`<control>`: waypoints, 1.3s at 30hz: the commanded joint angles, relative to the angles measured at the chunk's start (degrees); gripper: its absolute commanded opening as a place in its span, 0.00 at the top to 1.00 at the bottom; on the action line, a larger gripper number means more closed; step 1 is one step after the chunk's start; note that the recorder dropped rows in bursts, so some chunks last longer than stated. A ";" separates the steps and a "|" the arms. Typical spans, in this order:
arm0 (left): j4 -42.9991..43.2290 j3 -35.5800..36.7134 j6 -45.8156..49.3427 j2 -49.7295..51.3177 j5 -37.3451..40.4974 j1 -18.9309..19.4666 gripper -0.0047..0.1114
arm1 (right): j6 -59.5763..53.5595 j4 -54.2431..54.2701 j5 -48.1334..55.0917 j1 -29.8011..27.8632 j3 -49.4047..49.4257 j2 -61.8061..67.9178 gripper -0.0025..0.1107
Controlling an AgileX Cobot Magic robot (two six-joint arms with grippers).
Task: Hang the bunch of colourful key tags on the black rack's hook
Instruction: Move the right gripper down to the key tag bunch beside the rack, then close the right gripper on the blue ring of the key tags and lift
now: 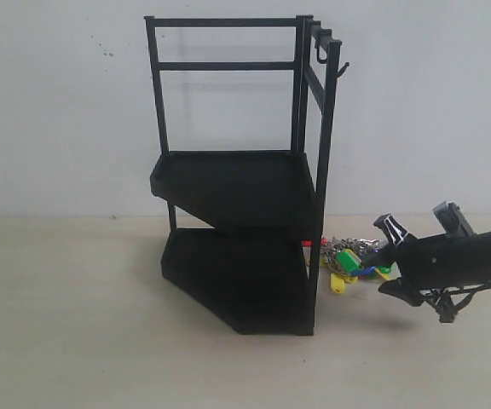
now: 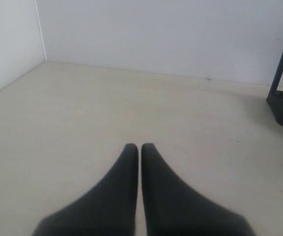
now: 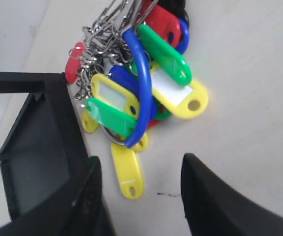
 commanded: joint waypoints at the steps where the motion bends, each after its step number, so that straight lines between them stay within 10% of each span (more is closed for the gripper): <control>1: -0.16 -0.14 0.18 0.20 -0.23 -0.07 0.92 | -0.17 0.58 2.48 -0.05 -2.63 2.51 0.55; 39: -0.16 -0.14 0.18 0.20 -0.23 -0.07 0.92 | -0.95 3.18 -7.90 3.77 -9.06 7.15 0.55</control>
